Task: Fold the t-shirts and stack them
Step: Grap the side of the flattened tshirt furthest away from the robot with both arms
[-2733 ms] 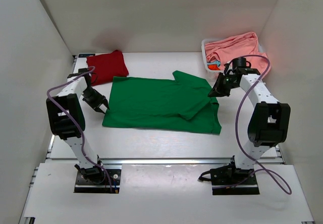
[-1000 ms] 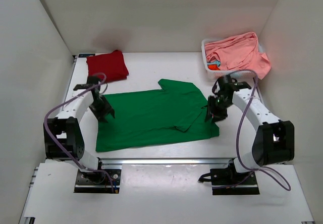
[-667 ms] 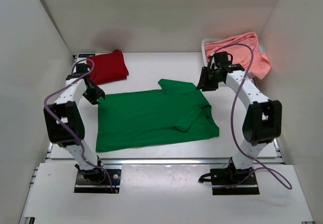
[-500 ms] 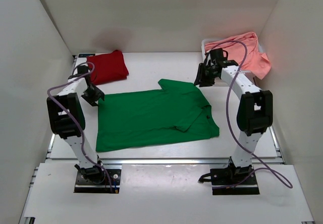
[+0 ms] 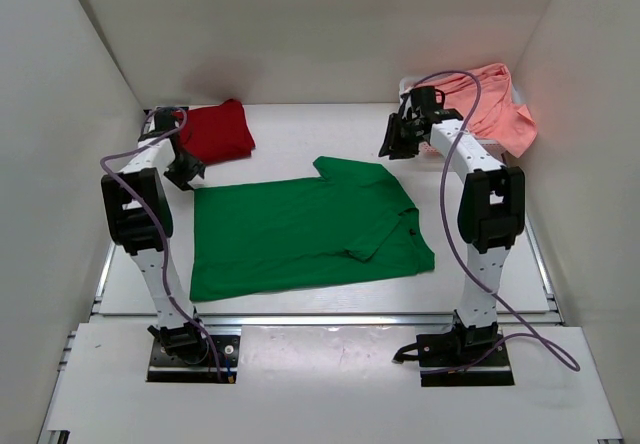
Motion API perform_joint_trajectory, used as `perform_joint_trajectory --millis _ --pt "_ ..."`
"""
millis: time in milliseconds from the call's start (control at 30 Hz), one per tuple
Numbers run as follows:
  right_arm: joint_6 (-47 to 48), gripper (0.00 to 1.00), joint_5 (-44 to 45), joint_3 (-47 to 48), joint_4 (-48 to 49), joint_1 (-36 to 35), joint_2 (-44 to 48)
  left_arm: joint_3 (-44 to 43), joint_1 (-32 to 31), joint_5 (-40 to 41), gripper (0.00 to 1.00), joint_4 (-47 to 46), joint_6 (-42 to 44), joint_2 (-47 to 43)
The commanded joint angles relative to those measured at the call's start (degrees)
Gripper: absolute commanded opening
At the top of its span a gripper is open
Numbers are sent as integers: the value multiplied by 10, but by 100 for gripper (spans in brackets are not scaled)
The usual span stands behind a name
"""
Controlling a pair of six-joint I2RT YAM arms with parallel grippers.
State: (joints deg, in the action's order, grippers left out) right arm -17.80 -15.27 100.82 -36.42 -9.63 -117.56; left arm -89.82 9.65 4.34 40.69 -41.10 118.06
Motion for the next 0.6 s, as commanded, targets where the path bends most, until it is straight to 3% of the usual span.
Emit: perform_joint_trajectory --millis 0,200,233,367,567 --pt "6 32 6 40 6 1 -23 -18 -2 6 55 19 -14 15" --pt "0 33 10 81 9 3 -60 -7 4 8 53 29 -24 30" --pt "0 33 15 87 7 3 -69 -6 0 1 48 32 -25 33" --pt "0 37 23 128 11 -1 -117 -18 -6 -15 0 37 -16 46" --pt "7 41 58 212 -12 -6 -191 -14 -8 -24 0 33 -10 42"
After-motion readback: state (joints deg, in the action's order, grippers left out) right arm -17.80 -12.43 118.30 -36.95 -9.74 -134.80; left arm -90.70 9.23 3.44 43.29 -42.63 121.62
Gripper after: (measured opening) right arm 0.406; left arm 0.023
